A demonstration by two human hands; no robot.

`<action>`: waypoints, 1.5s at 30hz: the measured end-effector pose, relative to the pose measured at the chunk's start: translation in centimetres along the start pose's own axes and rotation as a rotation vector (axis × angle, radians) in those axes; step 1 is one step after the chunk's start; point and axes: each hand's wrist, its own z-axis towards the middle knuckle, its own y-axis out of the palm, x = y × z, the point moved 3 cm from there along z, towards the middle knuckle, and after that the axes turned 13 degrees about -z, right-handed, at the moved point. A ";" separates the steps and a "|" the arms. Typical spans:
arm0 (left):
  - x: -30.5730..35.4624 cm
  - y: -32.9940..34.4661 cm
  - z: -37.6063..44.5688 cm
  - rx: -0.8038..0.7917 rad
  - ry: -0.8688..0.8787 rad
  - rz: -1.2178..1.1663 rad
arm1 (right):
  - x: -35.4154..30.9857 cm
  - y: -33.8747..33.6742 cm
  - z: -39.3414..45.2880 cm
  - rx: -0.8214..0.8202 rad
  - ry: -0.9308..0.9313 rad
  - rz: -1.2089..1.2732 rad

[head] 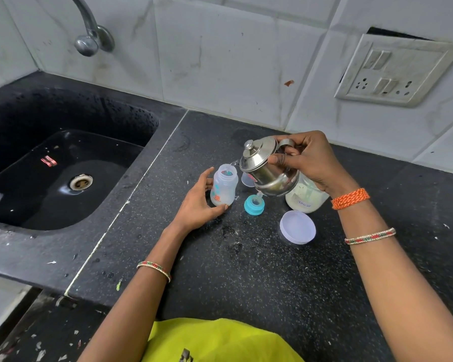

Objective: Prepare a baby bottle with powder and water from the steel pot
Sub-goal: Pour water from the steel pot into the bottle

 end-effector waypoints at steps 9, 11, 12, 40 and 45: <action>0.1 0.0 0.0 0.007 0.000 0.019 | -0.5 -0.4 0.0 0.009 -0.028 0.031; 0.0 0.0 0.1 0.004 -0.007 0.013 | -0.7 -0.5 -0.1 -0.002 -0.027 0.023; -0.1 0.1 0.1 0.005 -0.009 0.013 | -0.7 -0.5 -0.2 -0.007 -0.023 0.014; 0.2 -0.2 0.3 -0.002 -0.019 0.033 | -2.3 0.8 -0.4 -0.057 0.011 -0.148; 0.1 -0.1 0.3 -0.001 -0.022 0.056 | -2.2 0.2 -0.1 -0.040 0.007 -0.180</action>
